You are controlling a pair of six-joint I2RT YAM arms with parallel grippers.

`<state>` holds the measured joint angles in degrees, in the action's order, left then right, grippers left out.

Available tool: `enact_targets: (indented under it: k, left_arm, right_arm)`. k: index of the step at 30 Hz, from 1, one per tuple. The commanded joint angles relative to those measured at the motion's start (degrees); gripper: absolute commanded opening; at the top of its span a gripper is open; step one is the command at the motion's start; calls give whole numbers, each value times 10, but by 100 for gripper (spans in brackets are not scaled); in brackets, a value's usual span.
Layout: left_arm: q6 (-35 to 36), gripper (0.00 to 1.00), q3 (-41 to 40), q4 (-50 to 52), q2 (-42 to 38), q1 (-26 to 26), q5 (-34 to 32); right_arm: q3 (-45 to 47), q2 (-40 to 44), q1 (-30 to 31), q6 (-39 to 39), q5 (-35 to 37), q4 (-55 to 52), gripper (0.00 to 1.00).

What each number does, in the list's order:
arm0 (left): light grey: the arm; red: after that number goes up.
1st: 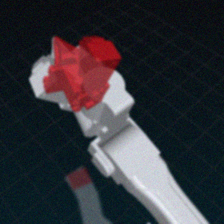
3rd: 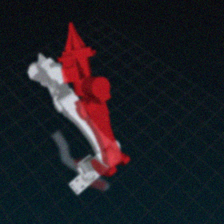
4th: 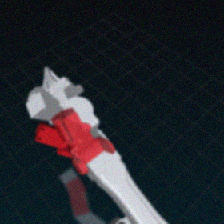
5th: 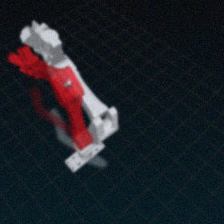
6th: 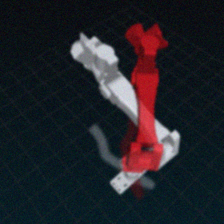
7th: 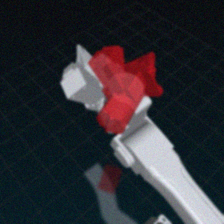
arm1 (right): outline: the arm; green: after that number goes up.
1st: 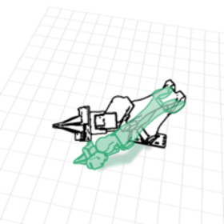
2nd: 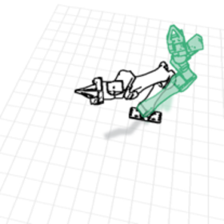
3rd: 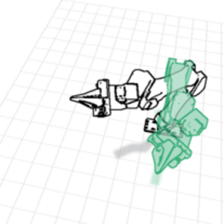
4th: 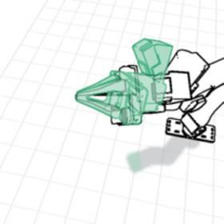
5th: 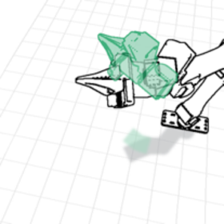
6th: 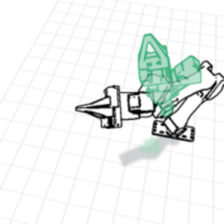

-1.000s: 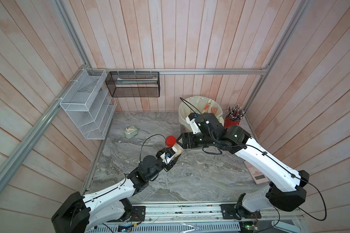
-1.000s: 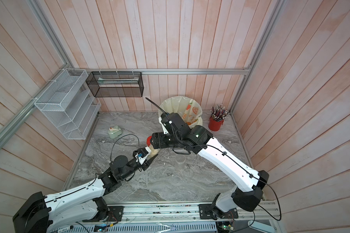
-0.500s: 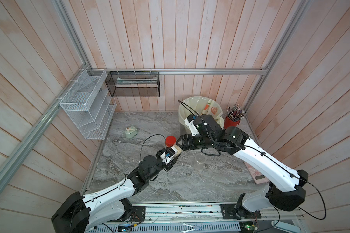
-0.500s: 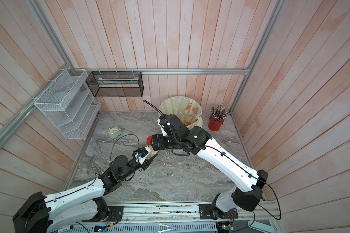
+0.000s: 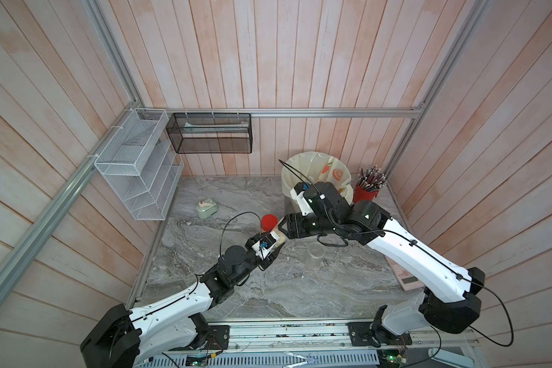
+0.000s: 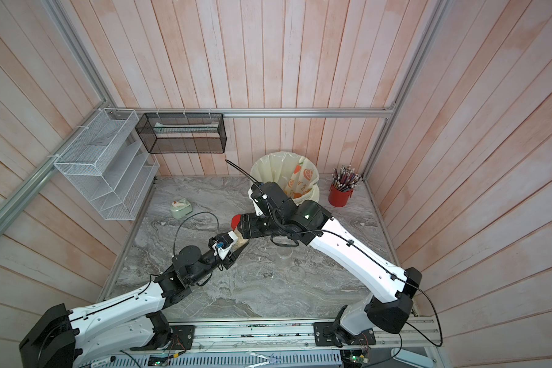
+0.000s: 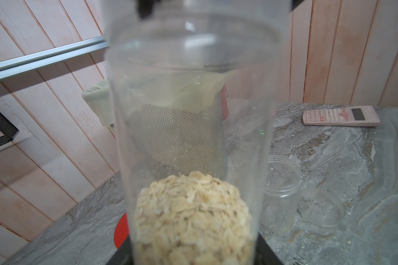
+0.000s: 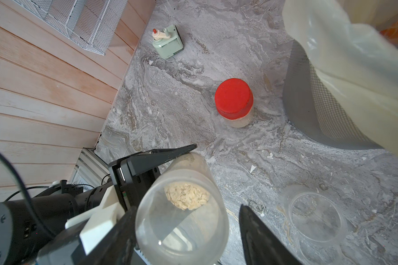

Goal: Empty expired oatmeal from jars
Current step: Unscrew the lid from the jar.

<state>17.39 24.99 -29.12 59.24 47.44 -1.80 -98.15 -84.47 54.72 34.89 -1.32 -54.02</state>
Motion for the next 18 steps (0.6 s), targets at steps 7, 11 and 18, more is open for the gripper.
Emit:
enact_targets:
  k: [7,11,18]
  left_arm:
    - [0,0,13,-5,-4,2,-2]
    - [-1,0,12,-2,-5,3,0]
    - [-31,0,-14,-16,-23,-4,51]
  right_arm:
    - [-5,-13,4,-17,-1,-4,64]
    - [-7,-12,4,-22,-1,-4,57]
    - [-3,2,0,-49,-14,11,36]
